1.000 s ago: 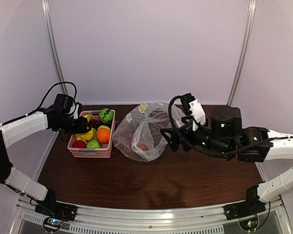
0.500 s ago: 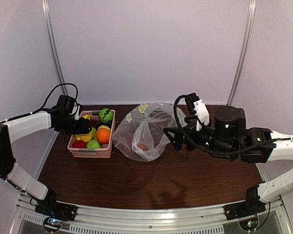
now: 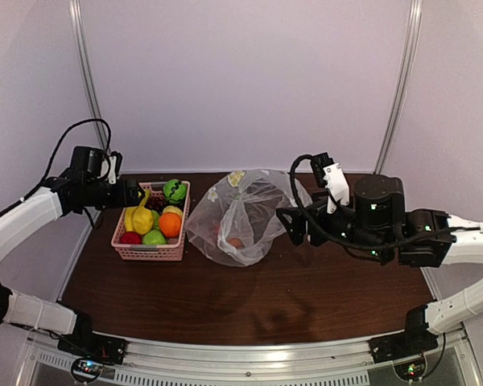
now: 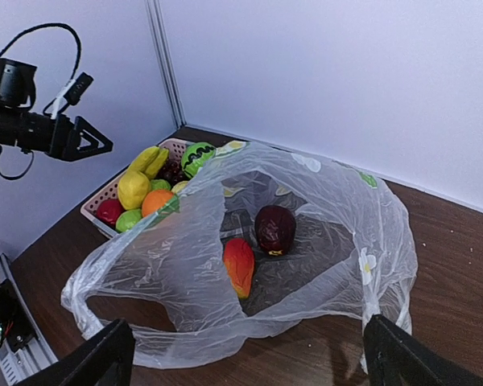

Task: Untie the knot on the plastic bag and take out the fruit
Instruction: Place the fake fruit in the bin, then reach into the gripper in the takeout bag.

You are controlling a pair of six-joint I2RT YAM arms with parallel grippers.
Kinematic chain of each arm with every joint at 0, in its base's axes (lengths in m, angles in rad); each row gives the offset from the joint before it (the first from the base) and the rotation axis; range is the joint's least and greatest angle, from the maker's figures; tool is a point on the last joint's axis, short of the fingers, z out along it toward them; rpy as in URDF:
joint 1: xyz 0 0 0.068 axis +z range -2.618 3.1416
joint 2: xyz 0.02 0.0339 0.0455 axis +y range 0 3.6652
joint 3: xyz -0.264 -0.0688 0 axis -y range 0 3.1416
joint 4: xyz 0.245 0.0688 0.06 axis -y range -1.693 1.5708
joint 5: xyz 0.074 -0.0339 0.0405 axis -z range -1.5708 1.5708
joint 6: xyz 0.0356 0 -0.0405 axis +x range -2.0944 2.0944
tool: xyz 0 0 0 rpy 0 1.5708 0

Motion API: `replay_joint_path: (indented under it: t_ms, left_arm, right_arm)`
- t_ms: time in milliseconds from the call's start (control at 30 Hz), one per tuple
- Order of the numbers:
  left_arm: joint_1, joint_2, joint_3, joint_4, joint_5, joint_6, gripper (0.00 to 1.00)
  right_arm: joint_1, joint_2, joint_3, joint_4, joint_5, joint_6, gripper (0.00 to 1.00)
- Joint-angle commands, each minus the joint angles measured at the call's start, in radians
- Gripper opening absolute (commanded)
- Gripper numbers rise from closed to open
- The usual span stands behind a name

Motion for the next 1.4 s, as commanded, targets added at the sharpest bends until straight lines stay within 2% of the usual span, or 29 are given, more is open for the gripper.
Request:
replay_joint_path:
  t_ms: [0, 167, 300, 467, 800, 900, 967, 1167, 1367]
  left_arm:
    - [-0.052, -0.052, 0.050, -0.027, 0.143, 0.019, 0.90]
    - [-0.211, -0.070, 0.096, -0.031, 0.232, -0.033, 0.90]
    - [-0.351, -0.053, 0.088, 0.060, 0.333, -0.116, 0.90]
    - [-0.481, -0.013, 0.098, 0.154, 0.368, -0.186, 0.90]
    - [-0.573, 0.073, 0.091, 0.316, 0.455, -0.260, 0.91]
    - [-0.589, 0.115, 0.114, 0.318, 0.458, -0.259, 0.88]
    - [-0.592, 0.143, 0.135, 0.305, 0.459, -0.260, 0.79]
    - [-0.605, 0.180, 0.157, 0.288, 0.440, -0.260, 0.36]
    - [-0.608, 0.188, 0.166, 0.278, 0.445, -0.258, 0.09]
  right_arm:
    - [-0.056, 0.001, 0.009, -0.062, 0.018, 0.050, 1.00]
    - [-0.136, 0.043, -0.007, -0.056, -0.062, 0.103, 1.00]
    - [-0.185, 0.081, -0.037, -0.019, -0.118, 0.124, 0.99]
    - [-0.231, 0.150, -0.032, 0.021, -0.159, 0.113, 0.93]
    - [-0.256, 0.323, -0.008, 0.111, -0.252, 0.094, 0.76]
    - [-0.256, 0.372, 0.009, 0.114, -0.266, 0.084, 0.72]
    - [-0.256, 0.401, 0.020, 0.110, -0.267, 0.081, 0.69]
    - [-0.256, 0.461, 0.020, 0.120, -0.299, 0.079, 0.62]
    - [-0.256, 0.532, 0.052, 0.106, -0.314, 0.052, 0.61]
